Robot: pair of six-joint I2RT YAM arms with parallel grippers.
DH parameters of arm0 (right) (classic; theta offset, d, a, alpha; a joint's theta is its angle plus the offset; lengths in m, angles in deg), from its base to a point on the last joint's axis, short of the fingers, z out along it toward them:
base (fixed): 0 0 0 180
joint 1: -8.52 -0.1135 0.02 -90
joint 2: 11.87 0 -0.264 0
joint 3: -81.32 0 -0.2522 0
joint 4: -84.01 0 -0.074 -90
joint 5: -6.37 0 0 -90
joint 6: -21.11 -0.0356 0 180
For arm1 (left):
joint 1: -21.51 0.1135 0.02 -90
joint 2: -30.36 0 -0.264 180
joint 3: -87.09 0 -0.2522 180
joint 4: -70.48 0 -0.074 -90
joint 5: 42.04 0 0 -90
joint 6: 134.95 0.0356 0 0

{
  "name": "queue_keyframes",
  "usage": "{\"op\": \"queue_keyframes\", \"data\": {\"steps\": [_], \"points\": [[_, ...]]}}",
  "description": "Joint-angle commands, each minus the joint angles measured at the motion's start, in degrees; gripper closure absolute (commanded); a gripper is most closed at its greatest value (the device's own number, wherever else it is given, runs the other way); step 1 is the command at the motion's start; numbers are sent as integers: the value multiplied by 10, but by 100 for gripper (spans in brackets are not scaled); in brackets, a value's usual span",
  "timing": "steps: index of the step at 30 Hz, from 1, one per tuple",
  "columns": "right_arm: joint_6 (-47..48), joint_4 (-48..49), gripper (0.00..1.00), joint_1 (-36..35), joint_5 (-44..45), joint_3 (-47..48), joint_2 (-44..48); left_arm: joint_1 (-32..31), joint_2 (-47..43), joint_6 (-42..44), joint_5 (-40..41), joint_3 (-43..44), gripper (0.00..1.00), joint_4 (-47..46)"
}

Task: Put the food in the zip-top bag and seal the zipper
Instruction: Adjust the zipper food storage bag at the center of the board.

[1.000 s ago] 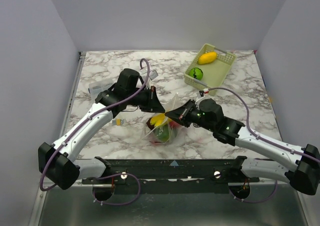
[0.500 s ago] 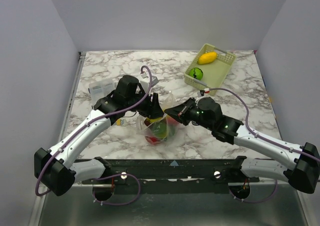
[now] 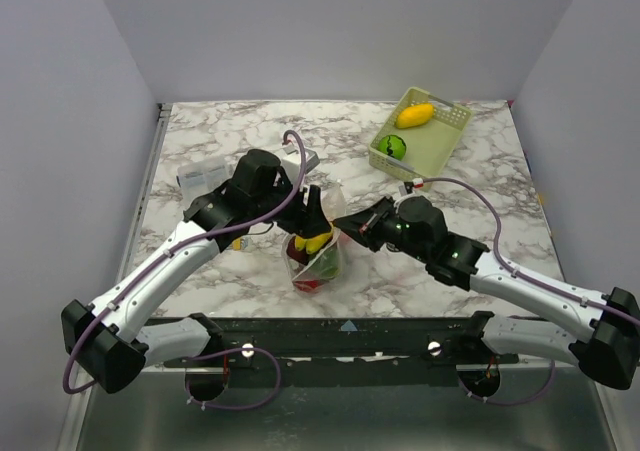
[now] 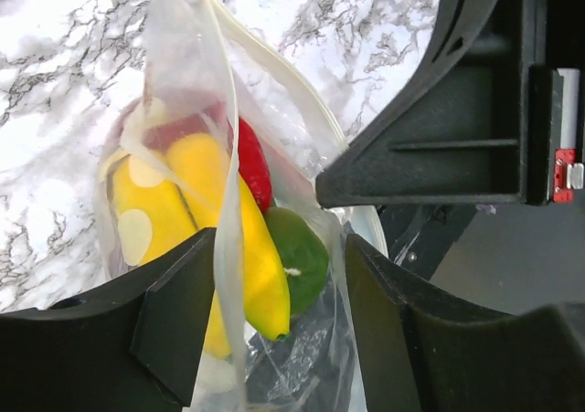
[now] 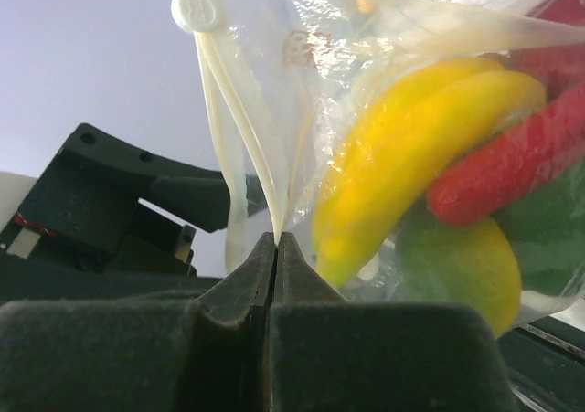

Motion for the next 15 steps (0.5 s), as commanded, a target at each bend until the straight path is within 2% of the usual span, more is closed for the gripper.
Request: {"op": "queue_keyframes", "data": {"steps": [1, 5, 8, 12, 15], "points": [[6, -1, 100, 0, 36, -12, 24, -2, 14, -5, 16, 24, 40, 28], [9, -1, 100, 0, 37, 5, 1, -2, -14, -17, -30, -13, 14, -30], [7, -1, 100, 0, 32, 21, -22, -10, -21, -14, -24, -17, 6, -34], [-14, 15, 100, 0, 31, 31, -37, -36, -11, 1, 29, -6, 4, -16], [-24, 19, 100, 0, 28, 39, -42, -54, -5, 11, 86, -7, 7, -5]]}}
